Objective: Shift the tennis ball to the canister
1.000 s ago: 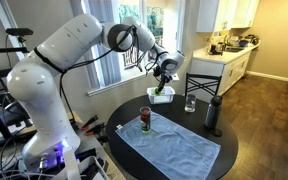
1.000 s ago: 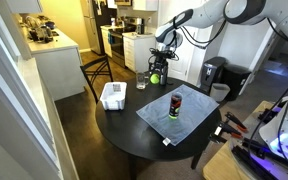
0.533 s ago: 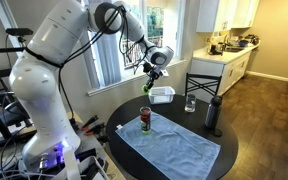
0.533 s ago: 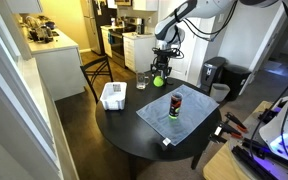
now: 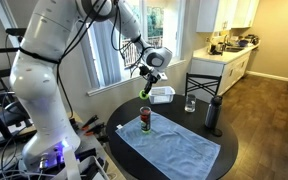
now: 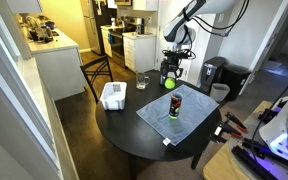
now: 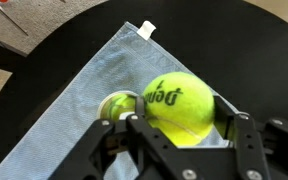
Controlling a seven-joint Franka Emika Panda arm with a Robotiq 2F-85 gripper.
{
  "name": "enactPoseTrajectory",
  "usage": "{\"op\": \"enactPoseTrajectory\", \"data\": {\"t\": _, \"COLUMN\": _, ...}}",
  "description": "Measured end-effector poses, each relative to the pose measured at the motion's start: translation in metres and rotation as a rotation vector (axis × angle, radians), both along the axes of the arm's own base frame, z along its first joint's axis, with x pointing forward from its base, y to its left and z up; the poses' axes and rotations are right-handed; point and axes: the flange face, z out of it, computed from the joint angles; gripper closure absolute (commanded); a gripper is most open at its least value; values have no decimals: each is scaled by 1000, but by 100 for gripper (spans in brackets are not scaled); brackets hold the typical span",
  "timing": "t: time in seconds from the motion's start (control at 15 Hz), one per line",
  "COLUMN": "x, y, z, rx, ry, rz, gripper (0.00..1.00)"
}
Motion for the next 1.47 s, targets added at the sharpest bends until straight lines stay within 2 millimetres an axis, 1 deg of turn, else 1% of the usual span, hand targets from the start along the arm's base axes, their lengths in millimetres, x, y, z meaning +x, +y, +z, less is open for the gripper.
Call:
{"op": "enactPoseTrajectory", "data": {"t": 0.2, "x": -22, "y": -19, "z": -7, "rx": -8, "ry": 40, "rz": -36, "gripper": 59}}
{"op": "enactPoseTrajectory", "data": {"t": 0.33, "x": -35, "y": -26, "z": -12, "rx": -12, "ry": 65, "rz": -50, "gripper": 59}}
{"op": "enactPoseTrajectory", "data": {"t": 0.53, "x": -45, "y": -36, "z": -22, "rx": -25, "ry": 80, "rz": -70, "gripper": 59}}
{"op": "enactPoseTrajectory", "data": {"t": 0.87, "x": -41, "y": -66, "z": -31, "rx": -68, "ry": 4, "rz": -125, "gripper": 59}}
{"op": "enactPoseTrajectory", "data": {"t": 1.07, "x": -38, "y": -79, "z": -36, "rx": -71, "ry": -37, "rz": -153, "gripper": 59}}
{"op": "enactPoseTrajectory", "data": {"t": 1.27, "x": -37, "y": -81, "z": -46, "rx": -61, "ry": -58, "rz": -164, "gripper": 59}}
{"op": "enactPoseTrajectory", "data": {"t": 1.47, "x": -37, "y": -73, "z": -57, "rx": -40, "ry": -56, "rz": -164, "gripper": 59}}
